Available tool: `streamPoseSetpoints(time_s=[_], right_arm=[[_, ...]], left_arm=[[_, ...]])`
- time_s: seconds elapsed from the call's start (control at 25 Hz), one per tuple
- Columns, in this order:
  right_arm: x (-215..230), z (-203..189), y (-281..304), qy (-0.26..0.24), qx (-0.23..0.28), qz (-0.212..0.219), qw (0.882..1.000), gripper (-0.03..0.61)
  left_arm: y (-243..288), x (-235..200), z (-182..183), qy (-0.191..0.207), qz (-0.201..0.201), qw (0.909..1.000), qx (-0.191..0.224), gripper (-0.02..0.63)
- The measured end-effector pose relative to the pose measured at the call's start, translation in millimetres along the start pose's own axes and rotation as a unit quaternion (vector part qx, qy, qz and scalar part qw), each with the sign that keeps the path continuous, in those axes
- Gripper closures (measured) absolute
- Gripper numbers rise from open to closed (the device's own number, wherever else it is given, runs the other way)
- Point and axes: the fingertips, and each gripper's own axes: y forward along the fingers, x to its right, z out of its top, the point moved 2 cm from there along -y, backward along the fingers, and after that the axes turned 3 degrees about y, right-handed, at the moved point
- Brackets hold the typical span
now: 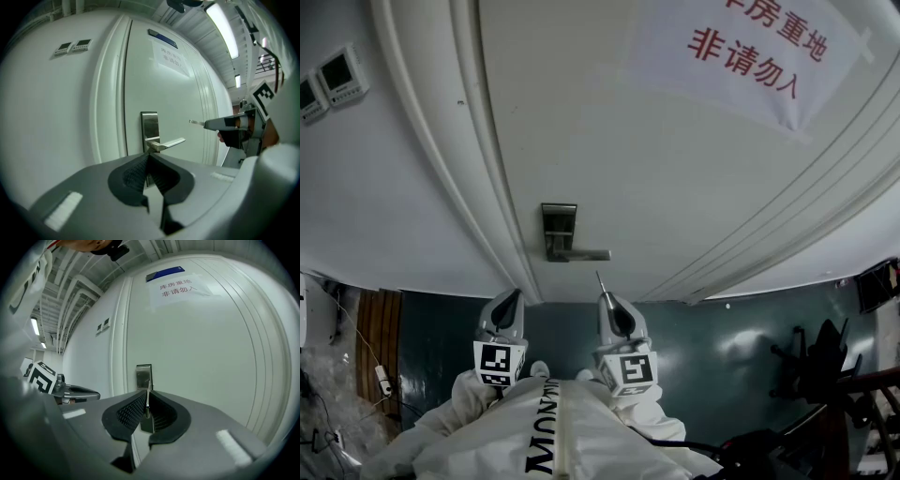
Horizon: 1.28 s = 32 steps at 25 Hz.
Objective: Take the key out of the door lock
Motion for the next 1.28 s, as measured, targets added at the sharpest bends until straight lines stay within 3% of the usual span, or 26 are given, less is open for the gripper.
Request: streamPoseSetpoints(time_s=[0.52, 0.88, 1.28], right_arm=[[14.9, 10.6, -35.9, 0.014, 0.009, 0.033, 0.999, 0.555], [-10.4, 3.1, -56.5, 0.031, 0.013, 0.015, 0.999, 0.555], [-90.5, -18.8, -86.4, 0.025, 0.008, -0.041, 0.999, 0.555]], left_arm=[[-29.0, 22.4, -1.0, 0.014, 0.067, 0.9972, -0.028, 0.614], [-57.9, 27.1, 7.6, 0.023, 0.045, 0.9987, -0.001, 0.614], [-131.2, -7.2, -18.9, 0.020, 0.004, 0.9996, 0.018, 0.614]])
